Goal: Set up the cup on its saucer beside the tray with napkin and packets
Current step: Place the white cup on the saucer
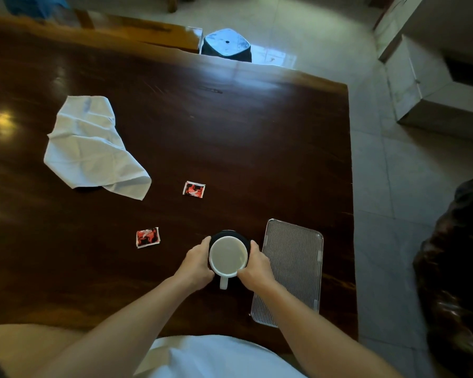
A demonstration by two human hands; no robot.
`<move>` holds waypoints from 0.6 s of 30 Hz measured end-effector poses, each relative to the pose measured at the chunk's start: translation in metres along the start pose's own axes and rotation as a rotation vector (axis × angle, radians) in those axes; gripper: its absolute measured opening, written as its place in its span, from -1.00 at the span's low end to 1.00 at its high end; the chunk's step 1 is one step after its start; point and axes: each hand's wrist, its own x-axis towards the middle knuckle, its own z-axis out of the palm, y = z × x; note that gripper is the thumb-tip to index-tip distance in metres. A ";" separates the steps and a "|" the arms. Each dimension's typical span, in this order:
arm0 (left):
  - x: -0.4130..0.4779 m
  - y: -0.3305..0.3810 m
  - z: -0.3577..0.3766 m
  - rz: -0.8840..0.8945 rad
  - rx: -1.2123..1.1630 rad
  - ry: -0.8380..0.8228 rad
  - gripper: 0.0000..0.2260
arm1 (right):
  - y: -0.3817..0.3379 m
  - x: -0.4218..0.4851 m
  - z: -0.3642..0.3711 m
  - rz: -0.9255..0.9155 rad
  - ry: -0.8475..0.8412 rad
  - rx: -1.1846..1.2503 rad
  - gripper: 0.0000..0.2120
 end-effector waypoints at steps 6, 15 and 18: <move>-0.014 0.011 -0.048 0.069 0.098 0.063 -0.71 | -0.032 -0.002 -0.022 -0.108 0.228 -0.110 -0.72; -0.034 -0.007 -0.134 0.059 0.219 0.223 -0.89 | -0.123 0.002 -0.009 -0.349 0.160 -0.123 -0.89; -0.034 -0.025 -0.163 0.032 0.236 0.246 -0.87 | -0.151 0.006 0.004 -0.380 0.127 -0.133 -0.88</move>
